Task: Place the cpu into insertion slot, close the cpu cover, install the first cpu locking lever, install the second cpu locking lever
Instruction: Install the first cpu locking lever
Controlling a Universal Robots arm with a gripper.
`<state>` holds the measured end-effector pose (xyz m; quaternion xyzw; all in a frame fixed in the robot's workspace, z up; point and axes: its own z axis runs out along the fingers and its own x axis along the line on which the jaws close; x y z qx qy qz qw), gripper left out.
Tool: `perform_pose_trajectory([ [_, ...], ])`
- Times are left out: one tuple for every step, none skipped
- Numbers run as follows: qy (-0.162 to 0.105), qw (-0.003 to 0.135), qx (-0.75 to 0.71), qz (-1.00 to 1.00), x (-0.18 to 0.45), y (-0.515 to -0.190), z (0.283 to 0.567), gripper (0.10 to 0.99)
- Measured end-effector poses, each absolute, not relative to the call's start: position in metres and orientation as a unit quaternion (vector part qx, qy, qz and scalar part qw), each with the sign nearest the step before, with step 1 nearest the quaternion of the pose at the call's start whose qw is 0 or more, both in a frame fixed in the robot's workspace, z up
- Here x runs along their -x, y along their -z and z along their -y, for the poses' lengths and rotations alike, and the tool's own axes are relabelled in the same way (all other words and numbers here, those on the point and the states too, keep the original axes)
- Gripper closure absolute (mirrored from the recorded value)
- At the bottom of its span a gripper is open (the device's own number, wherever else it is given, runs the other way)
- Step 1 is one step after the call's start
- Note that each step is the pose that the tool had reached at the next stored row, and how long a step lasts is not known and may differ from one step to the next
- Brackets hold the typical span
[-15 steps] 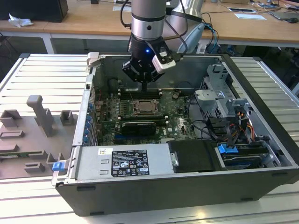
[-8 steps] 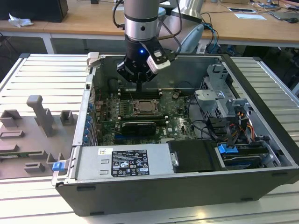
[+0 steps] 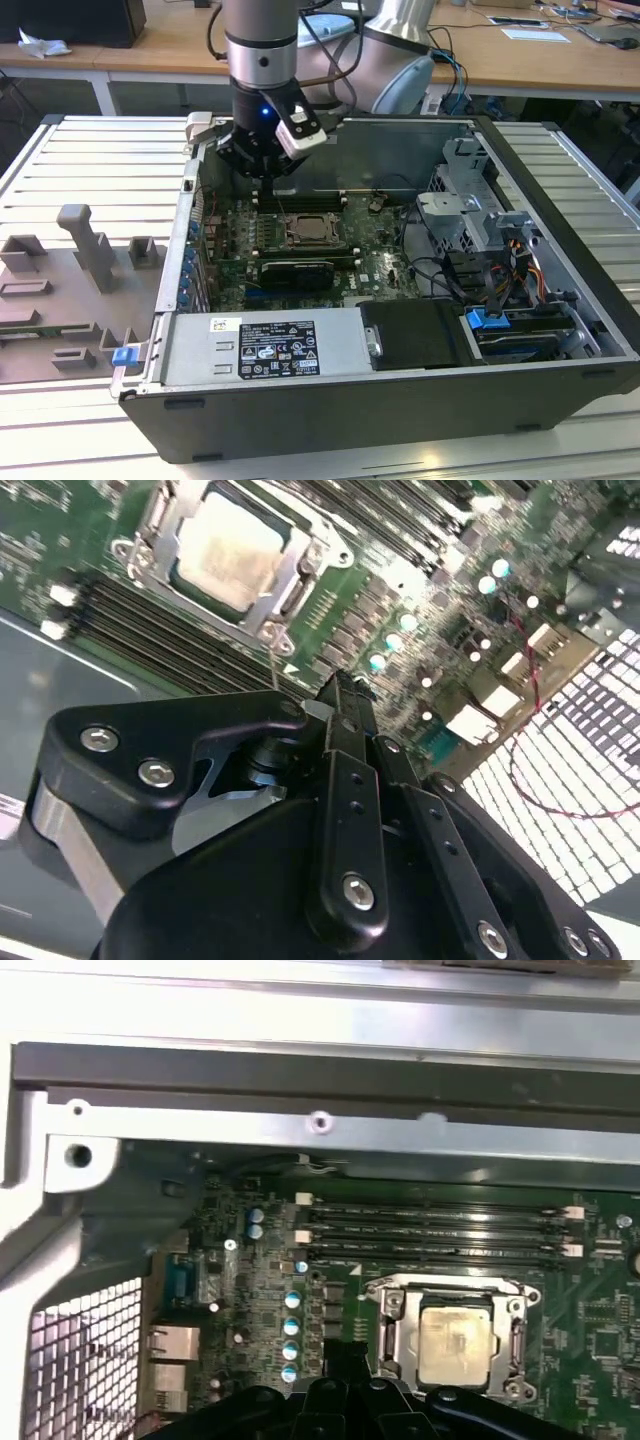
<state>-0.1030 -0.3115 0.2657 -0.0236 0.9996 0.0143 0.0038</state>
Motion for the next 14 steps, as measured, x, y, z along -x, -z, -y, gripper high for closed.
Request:
perform_pose_trajectory([
  [-0.014,0.004,0.024,-1.0,0.104,-0.265,0.311,0.98],
  [-0.014,0.004,0.024,-1.0,0.105,-0.265,0.308,0.98],
  [-0.014,0.004,0.024,-1.0,0.106,-0.264,0.307,0.98],
  [-0.014,0.004,0.024,-1.0,0.107,-0.264,0.305,0.98],
  [-0.014,0.004,0.024,-1.0,0.107,-0.264,0.302,0.98],
  [-0.014,0.004,0.024,-1.0,0.108,-0.263,0.3,0.98],
  [-0.014,0.004,0.024,-1.0,0.108,-0.263,0.298,0.98],
  [-0.014,0.004,0.024,-1.0,0.108,-0.263,0.297,0.98],
  [-0.014,0.004,0.024,-1.0,0.108,-0.263,0.296,0.98],
  [-0.014,0.004,0.024,-1.0,0.108,-0.263,0.296,0.98],
  [-0.014,0.004,0.024,-1.0,0.108,-0.262,0.295,0.98],
  [-0.014,0.004,0.024,-1.0,0.108,-0.262,0.294,0.98],
  [-0.014,0.004,0.024,-1.0,0.108,-0.262,0.294,0.98],
  [-0.014,0.004,0.024,-1.0,0.108,-0.262,0.293,0.98],
])
